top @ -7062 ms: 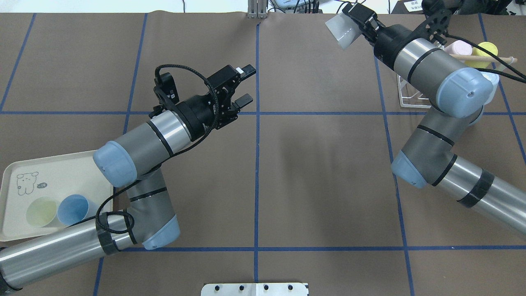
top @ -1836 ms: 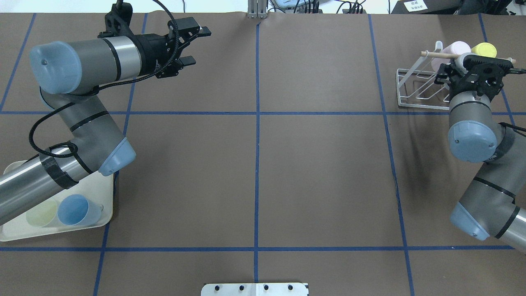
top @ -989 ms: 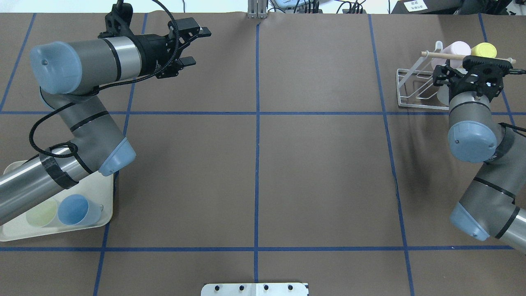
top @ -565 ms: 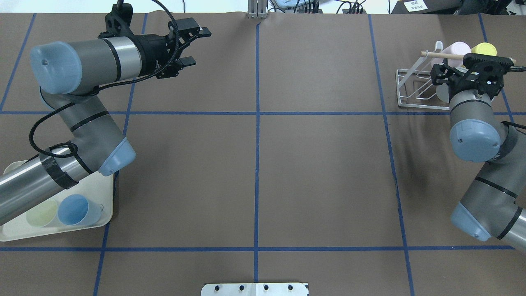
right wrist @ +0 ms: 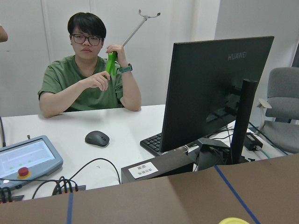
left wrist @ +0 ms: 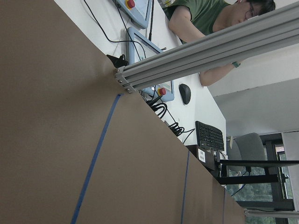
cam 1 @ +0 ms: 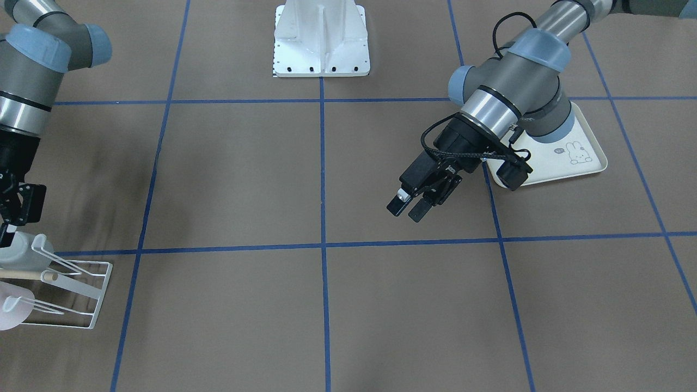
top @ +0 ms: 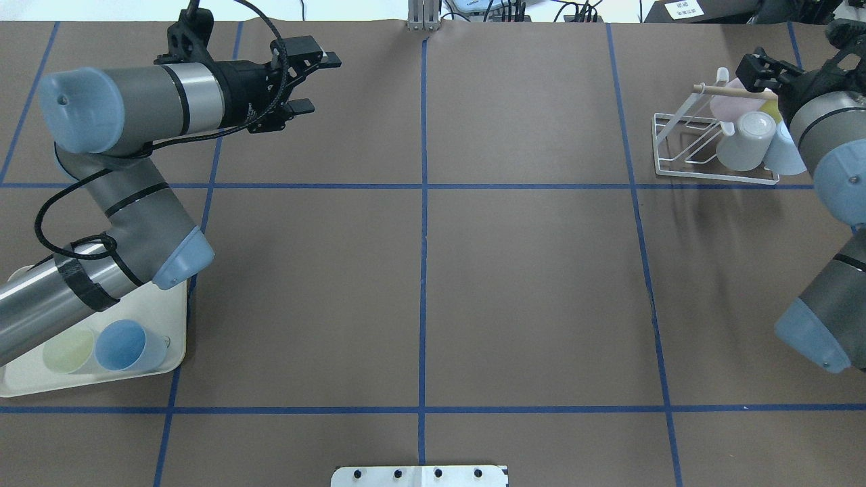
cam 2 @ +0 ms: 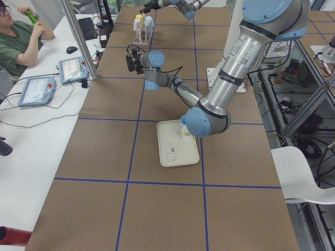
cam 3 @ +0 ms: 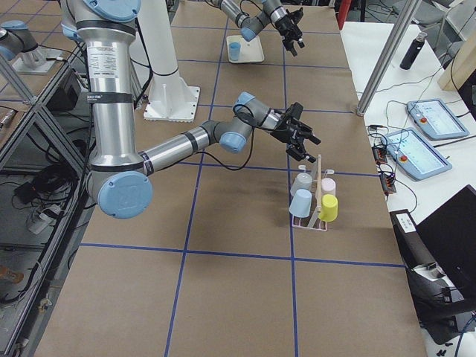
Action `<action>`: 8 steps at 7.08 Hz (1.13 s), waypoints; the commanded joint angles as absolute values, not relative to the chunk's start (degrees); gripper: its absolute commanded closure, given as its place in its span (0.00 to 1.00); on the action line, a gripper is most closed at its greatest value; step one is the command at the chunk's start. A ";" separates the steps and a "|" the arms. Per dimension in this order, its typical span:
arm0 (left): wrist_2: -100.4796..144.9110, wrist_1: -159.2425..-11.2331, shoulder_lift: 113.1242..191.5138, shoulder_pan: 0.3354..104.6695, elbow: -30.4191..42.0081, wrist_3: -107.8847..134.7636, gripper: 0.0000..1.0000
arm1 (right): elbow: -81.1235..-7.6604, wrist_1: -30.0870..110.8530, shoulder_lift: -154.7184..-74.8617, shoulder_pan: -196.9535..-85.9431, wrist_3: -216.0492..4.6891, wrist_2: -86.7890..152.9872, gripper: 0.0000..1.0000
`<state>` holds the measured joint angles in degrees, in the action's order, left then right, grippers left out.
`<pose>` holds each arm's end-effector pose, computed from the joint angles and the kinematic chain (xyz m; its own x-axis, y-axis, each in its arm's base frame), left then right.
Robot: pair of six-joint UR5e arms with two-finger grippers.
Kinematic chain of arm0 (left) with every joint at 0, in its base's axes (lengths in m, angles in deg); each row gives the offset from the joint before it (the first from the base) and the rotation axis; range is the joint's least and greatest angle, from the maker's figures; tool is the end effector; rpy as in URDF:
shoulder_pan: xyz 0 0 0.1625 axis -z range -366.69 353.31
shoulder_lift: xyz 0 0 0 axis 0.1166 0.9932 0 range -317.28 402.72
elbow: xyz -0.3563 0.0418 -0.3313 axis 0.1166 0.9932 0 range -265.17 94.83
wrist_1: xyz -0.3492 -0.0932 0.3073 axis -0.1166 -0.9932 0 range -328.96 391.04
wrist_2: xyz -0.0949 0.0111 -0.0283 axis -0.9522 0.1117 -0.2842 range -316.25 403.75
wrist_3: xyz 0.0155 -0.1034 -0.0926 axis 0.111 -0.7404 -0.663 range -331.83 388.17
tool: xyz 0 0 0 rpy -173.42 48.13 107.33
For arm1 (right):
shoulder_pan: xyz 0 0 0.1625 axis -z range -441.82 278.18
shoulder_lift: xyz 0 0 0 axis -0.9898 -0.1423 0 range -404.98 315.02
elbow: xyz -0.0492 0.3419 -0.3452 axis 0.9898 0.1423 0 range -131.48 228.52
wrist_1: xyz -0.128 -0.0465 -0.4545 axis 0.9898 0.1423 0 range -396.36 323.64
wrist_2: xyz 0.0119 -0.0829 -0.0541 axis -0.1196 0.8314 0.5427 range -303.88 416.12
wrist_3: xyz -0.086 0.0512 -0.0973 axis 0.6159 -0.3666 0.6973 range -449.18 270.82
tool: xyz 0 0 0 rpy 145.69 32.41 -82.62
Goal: Transfer IKEA cup to right arm and place on rack
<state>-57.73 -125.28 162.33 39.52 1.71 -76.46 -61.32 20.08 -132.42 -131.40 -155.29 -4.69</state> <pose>0.4639 -0.6366 0.2777 -0.1770 -0.1733 -0.9688 0.5429 0.8039 -0.2430 -0.2353 -0.5871 0.4625 0.7072 0.2850 0.6470 -0.7002 0.4088 0.5853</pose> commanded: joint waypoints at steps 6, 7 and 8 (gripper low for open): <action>-91.51 -117.76 136.31 60.81 10.59 -49.21 0.00 | -70.58 20.06 -123.05 -133.06 -173.87 -42.55 0.00; -91.43 -117.76 130.59 59.50 12.80 -46.39 0.00 | -70.32 20.06 -121.72 -132.97 -175.73 -43.88 0.00; -90.30 -117.58 125.57 56.36 15.52 -45.06 0.00 | -70.14 19.98 -120.93 -132.27 -176.97 -44.07 0.00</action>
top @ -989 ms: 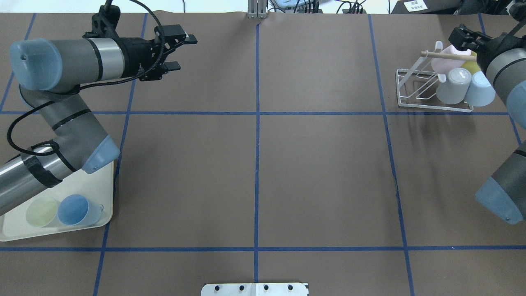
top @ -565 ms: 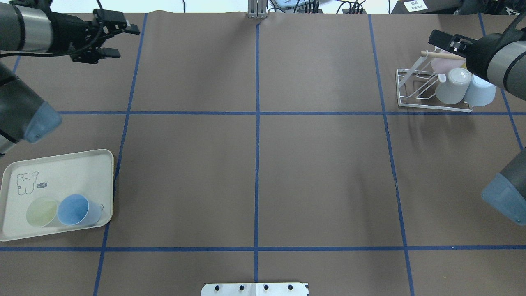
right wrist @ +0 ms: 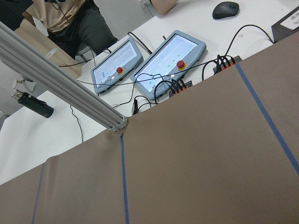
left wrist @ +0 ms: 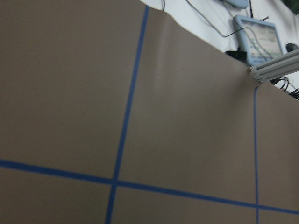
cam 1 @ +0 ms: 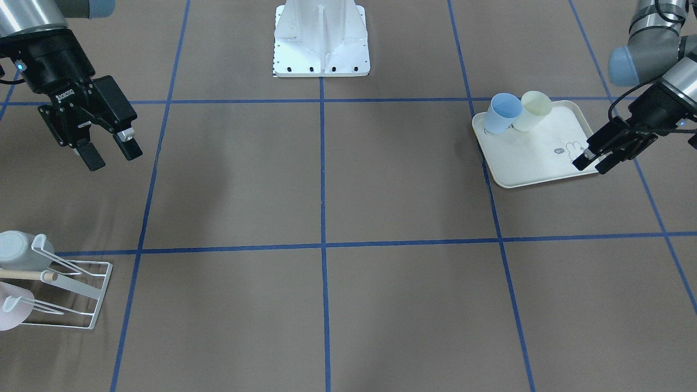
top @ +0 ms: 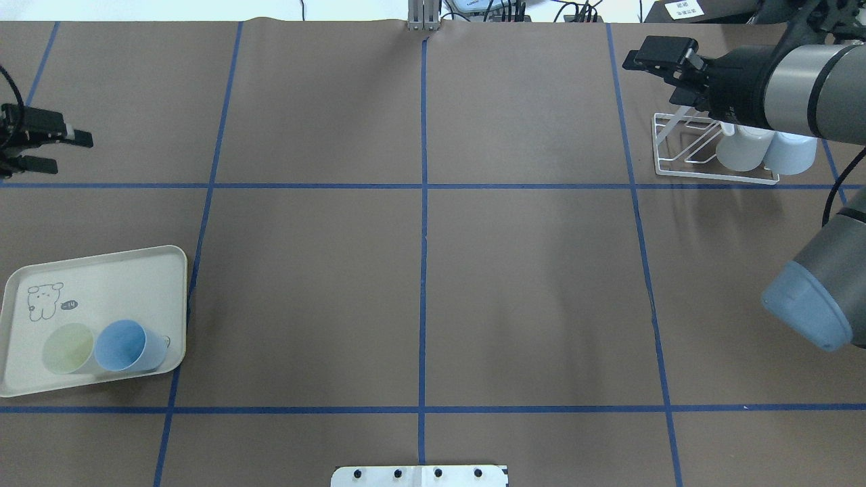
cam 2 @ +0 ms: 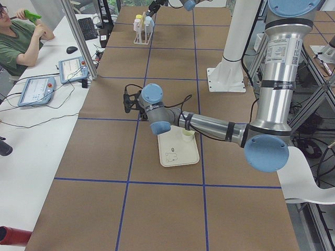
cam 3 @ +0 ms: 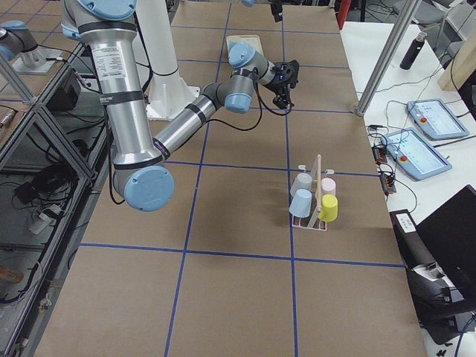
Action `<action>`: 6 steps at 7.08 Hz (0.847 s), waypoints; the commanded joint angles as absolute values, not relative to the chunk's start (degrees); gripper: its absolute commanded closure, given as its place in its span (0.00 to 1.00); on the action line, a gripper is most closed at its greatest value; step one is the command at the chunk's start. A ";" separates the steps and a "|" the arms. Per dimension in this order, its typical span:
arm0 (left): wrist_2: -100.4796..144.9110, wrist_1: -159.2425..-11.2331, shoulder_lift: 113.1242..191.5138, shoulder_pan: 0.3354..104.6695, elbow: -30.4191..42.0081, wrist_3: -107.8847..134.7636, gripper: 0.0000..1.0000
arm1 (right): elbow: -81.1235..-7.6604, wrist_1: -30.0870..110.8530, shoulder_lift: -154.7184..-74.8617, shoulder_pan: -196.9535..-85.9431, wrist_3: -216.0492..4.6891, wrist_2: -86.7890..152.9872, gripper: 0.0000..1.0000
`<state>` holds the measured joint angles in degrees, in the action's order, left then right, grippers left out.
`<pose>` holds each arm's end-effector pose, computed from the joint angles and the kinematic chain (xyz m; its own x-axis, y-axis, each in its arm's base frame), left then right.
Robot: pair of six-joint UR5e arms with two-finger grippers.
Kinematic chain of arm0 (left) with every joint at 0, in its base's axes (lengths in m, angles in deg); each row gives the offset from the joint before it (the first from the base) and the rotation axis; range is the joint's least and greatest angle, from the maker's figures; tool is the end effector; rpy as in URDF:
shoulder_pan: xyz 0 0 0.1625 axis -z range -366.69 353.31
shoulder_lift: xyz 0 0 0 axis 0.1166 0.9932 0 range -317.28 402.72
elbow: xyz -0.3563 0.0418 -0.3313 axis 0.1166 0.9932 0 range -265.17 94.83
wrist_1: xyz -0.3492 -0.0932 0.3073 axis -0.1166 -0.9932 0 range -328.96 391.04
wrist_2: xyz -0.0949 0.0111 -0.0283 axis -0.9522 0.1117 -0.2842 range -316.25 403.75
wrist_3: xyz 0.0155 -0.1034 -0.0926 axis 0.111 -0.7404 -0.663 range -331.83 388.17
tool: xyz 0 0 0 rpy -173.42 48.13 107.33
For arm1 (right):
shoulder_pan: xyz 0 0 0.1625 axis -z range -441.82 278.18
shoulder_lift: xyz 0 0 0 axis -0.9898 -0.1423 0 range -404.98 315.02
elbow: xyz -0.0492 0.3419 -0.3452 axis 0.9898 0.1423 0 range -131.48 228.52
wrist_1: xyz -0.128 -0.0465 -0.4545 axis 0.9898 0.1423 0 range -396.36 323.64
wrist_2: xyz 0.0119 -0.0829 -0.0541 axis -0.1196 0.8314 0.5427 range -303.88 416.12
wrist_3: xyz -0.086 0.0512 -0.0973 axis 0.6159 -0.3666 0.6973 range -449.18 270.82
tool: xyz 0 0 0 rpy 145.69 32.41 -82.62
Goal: Transfer IKEA cup to right arm and place on rack
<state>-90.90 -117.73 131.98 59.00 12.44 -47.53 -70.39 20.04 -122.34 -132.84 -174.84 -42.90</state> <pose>0.2055 -0.5406 0.5465 0.2594 -0.1479 -0.9544 0.3311 0.9419 -0.0560 -0.2948 -0.5416 0.2760 0.2118 0.1428 0.9668 -0.6583 0.7520 0.0332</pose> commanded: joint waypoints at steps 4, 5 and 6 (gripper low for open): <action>-74.99 -117.41 109.99 41.95 24.51 -40.91 0.00 | -68.91 19.80 -119.25 -129.46 -179.53 -43.90 0.00; -74.82 -117.14 108.31 38.87 24.43 -40.91 0.00 | -68.82 19.80 -119.25 -129.45 -179.53 -43.90 0.00; -74.82 -117.06 107.86 36.83 24.42 -40.91 0.00 | -68.56 19.80 -119.25 -129.45 -179.44 -43.81 0.00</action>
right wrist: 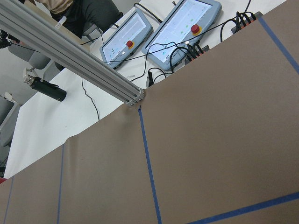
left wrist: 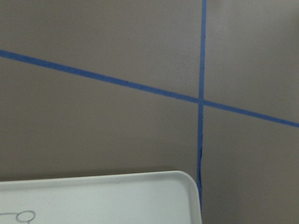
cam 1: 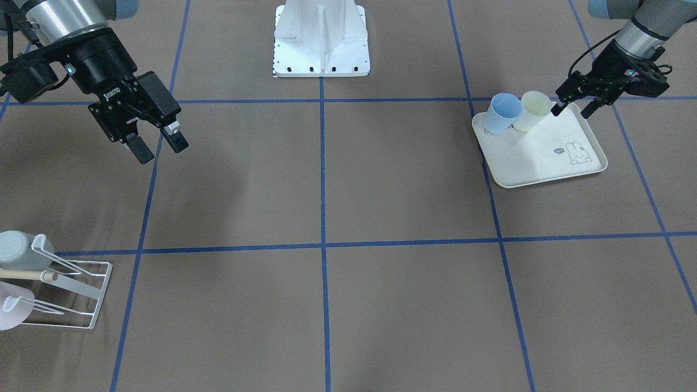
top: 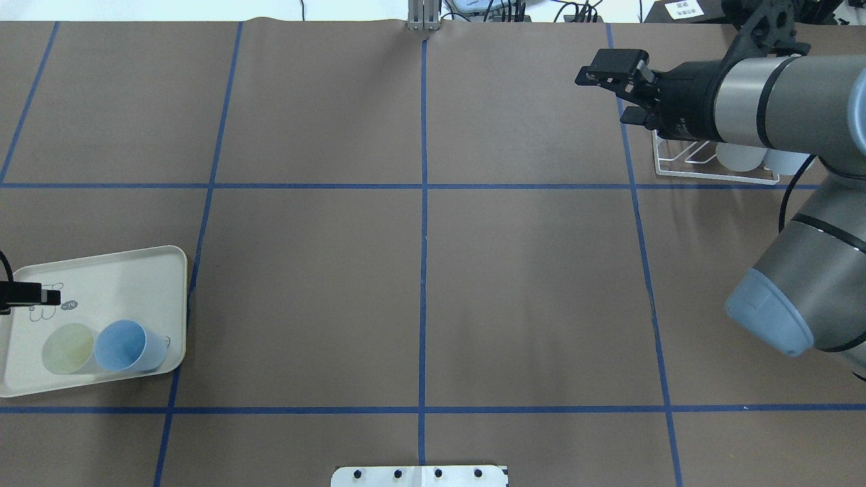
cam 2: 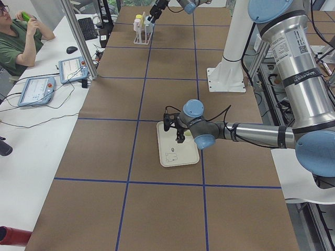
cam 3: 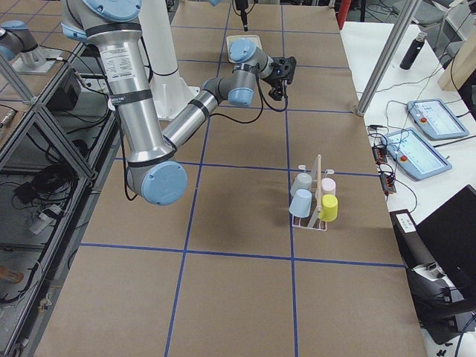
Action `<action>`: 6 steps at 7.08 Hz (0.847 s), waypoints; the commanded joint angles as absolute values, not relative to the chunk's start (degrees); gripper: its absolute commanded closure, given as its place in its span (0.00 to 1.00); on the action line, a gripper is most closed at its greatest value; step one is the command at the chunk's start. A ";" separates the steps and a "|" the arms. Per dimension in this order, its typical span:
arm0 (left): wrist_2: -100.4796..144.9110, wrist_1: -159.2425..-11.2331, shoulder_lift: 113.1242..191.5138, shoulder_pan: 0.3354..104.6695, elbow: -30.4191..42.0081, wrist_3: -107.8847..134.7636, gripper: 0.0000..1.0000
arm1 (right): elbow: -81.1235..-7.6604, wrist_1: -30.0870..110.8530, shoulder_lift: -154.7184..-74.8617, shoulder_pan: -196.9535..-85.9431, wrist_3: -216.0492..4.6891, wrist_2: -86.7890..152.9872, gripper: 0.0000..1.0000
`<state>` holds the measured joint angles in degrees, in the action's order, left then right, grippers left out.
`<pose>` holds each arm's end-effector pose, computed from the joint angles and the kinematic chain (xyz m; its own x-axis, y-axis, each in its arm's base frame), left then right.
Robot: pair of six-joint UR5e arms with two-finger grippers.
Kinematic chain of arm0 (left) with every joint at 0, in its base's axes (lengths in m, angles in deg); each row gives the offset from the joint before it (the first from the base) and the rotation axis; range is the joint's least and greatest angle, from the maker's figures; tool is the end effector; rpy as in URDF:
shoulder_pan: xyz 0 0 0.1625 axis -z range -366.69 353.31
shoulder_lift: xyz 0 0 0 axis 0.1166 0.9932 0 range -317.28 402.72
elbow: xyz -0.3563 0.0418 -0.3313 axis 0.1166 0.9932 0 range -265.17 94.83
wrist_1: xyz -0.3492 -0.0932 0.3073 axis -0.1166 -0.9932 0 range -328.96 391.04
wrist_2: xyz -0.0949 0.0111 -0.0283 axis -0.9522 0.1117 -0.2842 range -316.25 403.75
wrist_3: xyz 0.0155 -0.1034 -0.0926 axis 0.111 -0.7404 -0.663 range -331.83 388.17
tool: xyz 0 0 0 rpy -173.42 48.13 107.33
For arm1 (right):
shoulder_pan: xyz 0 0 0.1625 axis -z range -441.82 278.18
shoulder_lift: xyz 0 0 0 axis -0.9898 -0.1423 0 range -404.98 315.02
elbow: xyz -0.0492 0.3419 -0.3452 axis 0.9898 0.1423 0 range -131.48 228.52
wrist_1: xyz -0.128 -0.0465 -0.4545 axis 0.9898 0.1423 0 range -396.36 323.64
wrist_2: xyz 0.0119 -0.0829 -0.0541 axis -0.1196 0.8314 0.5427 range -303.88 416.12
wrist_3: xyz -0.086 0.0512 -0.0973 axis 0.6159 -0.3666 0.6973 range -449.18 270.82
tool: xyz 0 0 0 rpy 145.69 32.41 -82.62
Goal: Transfer IKEA cup to right arm and place on rack
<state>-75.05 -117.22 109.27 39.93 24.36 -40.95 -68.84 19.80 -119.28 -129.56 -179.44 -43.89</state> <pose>0.2386 -0.3488 0.6320 0.5051 -0.0801 -0.8593 0.2014 0.9791 0.0271 -0.3370 -0.5332 0.2558 0.1498 0.1713 0.9738 -0.6157 0.7867 -0.0437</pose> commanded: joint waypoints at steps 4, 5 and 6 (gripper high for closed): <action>-74.90 -115.75 106.88 34.35 24.42 -41.00 0.27 | -68.29 19.80 -119.25 -129.37 -179.44 -43.81 0.00; -74.90 -115.13 107.06 34.00 24.42 -41.00 0.31 | -68.12 19.80 -119.25 -129.37 -179.36 -43.72 0.00; -74.90 -114.86 107.15 34.00 24.60 -41.00 0.31 | -67.85 19.80 -119.25 -129.37 -179.27 -43.72 0.00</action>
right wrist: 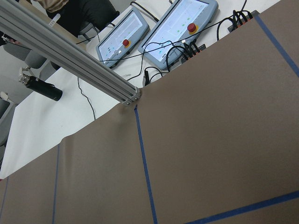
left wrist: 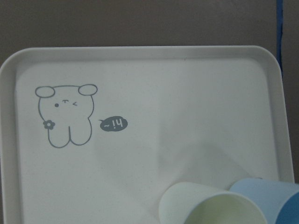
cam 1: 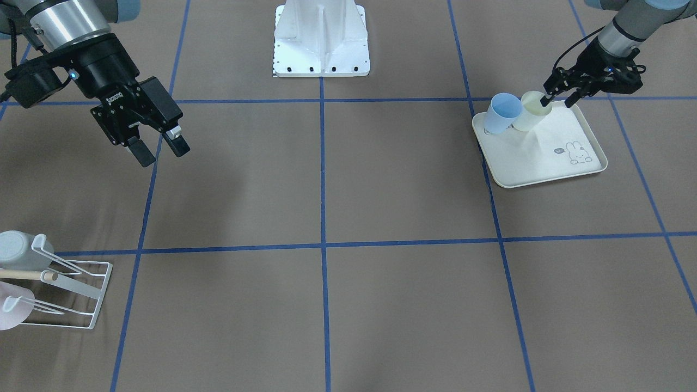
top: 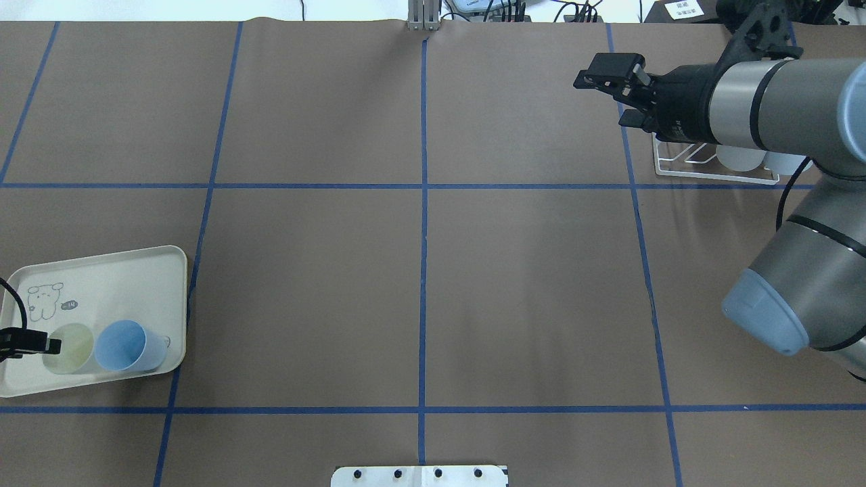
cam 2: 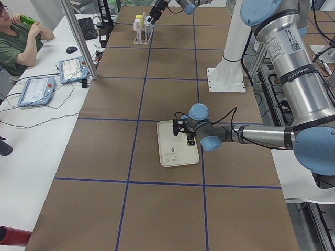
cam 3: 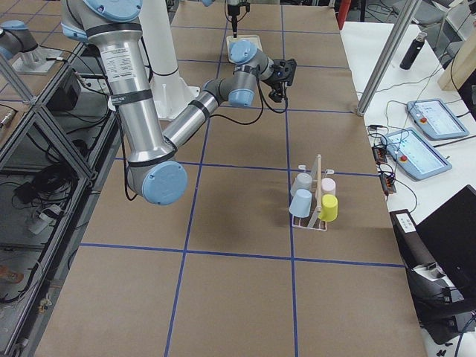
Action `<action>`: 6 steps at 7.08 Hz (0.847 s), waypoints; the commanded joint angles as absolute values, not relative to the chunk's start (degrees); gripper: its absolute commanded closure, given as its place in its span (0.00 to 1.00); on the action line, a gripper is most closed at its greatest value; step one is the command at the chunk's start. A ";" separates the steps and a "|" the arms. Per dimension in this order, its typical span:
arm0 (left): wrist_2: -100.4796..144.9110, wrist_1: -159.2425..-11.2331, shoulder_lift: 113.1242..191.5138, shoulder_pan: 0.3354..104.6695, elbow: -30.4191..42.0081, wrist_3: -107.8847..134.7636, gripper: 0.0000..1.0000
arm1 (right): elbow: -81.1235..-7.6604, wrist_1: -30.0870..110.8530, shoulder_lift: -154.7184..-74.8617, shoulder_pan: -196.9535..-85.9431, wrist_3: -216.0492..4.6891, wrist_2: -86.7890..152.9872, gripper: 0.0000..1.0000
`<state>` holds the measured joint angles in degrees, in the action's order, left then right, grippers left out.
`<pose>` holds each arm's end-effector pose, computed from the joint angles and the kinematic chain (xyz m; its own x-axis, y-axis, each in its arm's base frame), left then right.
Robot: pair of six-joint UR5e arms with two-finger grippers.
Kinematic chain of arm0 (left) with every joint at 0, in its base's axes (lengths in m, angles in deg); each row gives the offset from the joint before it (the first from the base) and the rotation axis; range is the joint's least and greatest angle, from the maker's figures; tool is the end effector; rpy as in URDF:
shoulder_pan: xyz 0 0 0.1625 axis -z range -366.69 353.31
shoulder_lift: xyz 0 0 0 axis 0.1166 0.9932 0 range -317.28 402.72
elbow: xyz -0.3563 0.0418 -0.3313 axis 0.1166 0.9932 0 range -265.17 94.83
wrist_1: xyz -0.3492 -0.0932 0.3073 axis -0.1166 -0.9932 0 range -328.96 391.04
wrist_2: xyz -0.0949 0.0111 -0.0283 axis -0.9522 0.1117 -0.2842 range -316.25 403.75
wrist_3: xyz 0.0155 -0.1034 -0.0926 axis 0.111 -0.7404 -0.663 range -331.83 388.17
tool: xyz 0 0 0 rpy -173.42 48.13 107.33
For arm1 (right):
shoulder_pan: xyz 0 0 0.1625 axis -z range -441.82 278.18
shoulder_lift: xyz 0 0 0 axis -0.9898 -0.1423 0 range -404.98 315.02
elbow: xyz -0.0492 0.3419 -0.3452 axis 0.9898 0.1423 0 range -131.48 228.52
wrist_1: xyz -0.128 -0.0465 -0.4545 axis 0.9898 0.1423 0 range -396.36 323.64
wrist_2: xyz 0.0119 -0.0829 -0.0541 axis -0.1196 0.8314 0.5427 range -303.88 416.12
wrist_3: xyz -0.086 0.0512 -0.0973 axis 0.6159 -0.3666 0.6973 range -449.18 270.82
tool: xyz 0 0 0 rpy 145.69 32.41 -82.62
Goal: Transfer IKEA cup to right arm and place on rack
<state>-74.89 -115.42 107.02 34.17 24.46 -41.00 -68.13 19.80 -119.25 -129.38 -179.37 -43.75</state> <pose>0.2582 -0.3112 0.6520 0.5554 -0.0681 -0.8288 0.1044 0.9945 -0.0117 -0.3417 -0.5359 0.2616 0.1589 0.1784 0.9710 -0.6153 0.7871 -0.0439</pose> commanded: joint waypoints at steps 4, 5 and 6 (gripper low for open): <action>-74.99 -113.46 108.37 33.03 24.78 -41.09 0.40 | -67.76 19.80 -119.25 -129.45 -179.35 -43.72 0.00; -74.99 -113.19 108.73 32.86 24.78 -41.09 0.44 | -67.76 19.80 -119.25 -129.45 -179.35 -43.81 0.00; -74.99 -113.19 108.73 32.86 24.78 -41.09 0.57 | -67.76 19.80 -119.25 -129.45 -179.35 -43.81 0.00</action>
